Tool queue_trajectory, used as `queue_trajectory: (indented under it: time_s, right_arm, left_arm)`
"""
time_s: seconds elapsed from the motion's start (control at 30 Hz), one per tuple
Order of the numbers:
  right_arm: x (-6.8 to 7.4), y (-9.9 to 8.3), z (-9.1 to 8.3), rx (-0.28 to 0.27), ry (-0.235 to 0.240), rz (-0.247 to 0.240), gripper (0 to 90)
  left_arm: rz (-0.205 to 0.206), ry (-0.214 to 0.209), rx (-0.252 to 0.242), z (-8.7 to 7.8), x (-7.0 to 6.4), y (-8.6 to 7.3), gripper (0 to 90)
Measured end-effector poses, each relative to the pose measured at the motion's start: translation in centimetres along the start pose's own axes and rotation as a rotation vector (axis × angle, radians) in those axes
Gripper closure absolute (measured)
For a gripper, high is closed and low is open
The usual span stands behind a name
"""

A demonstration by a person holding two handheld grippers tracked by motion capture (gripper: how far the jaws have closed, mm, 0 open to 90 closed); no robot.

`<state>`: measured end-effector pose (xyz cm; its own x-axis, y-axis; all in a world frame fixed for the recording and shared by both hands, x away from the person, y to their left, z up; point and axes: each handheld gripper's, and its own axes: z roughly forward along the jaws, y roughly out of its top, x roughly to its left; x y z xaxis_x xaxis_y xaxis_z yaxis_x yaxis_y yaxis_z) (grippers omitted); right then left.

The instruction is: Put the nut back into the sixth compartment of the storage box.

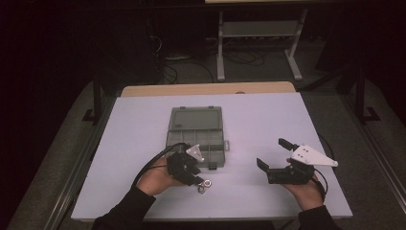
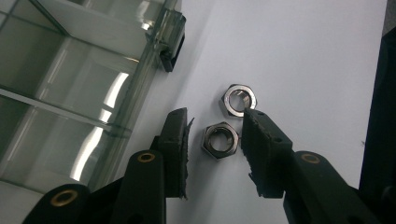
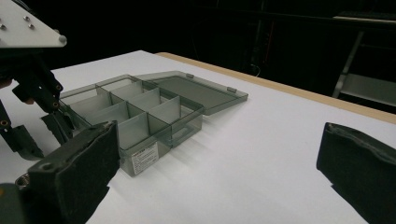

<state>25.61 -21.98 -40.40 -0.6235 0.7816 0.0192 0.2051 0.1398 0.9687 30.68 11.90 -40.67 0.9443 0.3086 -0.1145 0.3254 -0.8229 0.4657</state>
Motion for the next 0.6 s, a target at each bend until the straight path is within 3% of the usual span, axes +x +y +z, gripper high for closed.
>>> queue_trajectory:
  time_s: [0.6]
  right_arm:
    - [-0.02,0.01,0.00,-0.001,0.000,0.001,0.0]
  left_arm:
    - [-0.001,-0.010,0.039,1.02,-0.09,-0.12,64.3]
